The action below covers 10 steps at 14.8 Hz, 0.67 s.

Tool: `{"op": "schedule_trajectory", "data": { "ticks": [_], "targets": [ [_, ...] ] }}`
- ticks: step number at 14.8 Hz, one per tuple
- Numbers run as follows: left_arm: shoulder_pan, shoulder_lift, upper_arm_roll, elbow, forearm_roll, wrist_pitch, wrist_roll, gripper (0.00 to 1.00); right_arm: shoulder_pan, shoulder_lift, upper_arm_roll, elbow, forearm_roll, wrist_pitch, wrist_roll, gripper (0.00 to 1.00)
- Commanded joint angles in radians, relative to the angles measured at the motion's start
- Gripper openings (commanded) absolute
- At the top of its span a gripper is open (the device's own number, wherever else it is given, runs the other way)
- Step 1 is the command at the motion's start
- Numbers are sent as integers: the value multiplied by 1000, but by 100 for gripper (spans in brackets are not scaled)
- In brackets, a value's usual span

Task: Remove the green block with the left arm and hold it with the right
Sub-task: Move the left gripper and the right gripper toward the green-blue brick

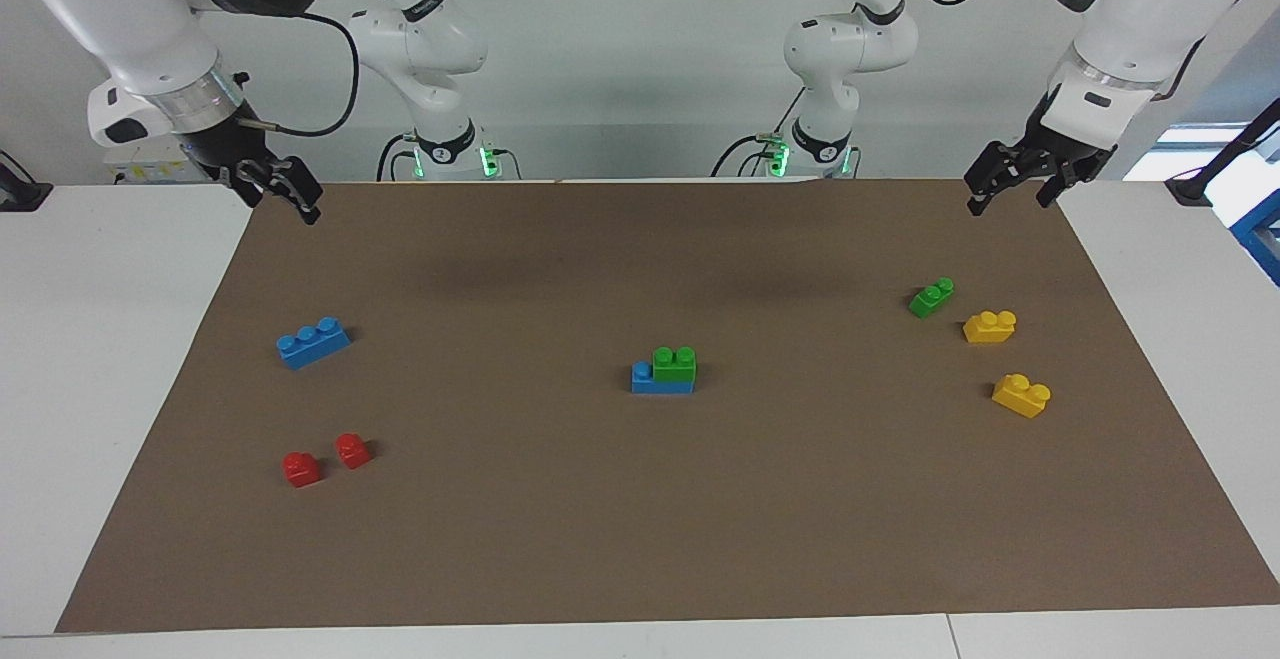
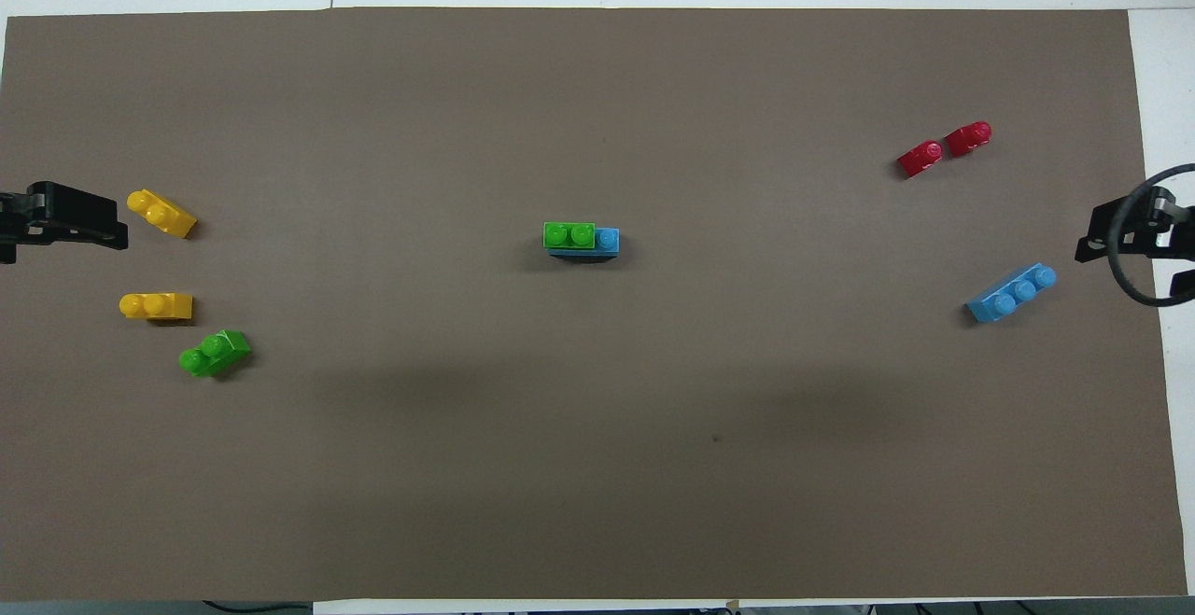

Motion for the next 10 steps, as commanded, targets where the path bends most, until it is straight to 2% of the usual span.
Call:
{"op": "schedule_trajectory", "data": {
  "ticks": [1, 4, 5, 7, 10],
  "targets": [
    [-10, -37, 4, -45, -13, 6, -117, 100, -3, 23, 0, -56, 147, 29, 252, 90],
    [-105, -58, -5, -91, -13, 33, -417, 100, 4, 37, 1, -136, 319, 113, 490, 90],
    [-136, -64, -5, -102, -13, 43, -511, 100, 36, 49, 1, -147, 362, 136, 541, 90],
    [-182, -72, -7, -125, -13, 70, -739, 100, 55, 84, 1, -148, 460, 162, 641, 90],
    [-271, -89, -10, -191, -16, 185, -1145, 100, 107, 136, 1, -148, 583, 232, 754, 90]
  ]
}}
